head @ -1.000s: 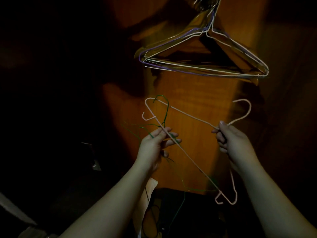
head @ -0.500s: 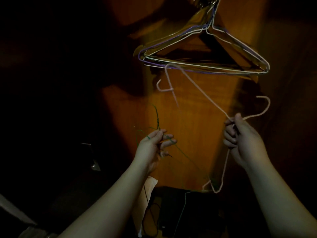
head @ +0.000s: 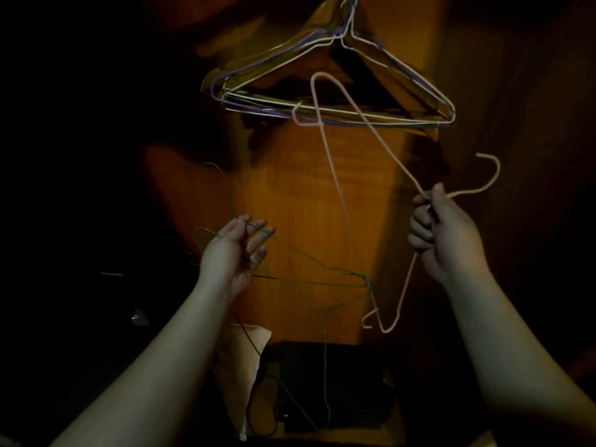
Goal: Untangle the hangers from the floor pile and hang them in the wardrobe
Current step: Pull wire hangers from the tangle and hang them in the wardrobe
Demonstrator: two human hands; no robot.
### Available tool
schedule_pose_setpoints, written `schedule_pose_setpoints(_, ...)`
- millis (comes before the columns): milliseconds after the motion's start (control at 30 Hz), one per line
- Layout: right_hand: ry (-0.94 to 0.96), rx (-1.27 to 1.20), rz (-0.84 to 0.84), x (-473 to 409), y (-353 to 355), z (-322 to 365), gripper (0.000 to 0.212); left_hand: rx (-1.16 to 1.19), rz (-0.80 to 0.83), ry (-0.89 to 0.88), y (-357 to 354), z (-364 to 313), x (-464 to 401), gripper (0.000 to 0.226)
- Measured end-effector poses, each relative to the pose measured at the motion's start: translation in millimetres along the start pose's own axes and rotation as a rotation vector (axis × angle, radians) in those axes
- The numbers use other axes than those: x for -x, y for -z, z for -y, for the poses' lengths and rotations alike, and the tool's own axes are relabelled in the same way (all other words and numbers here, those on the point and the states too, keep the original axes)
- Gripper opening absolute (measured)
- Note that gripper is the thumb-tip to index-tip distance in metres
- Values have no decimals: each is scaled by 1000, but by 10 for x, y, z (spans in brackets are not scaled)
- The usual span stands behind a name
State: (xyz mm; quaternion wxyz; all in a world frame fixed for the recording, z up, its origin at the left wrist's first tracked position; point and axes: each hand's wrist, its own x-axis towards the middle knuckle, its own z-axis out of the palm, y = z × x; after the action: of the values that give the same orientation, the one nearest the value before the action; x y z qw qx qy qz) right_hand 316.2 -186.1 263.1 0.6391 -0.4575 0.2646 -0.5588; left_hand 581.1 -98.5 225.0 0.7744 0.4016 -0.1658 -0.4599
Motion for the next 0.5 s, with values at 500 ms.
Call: schedule_pose_setpoints(500, 63, -79, -84, 77, -13, 162, 31, 10, -103, -5, -75, -8, 67, 16)
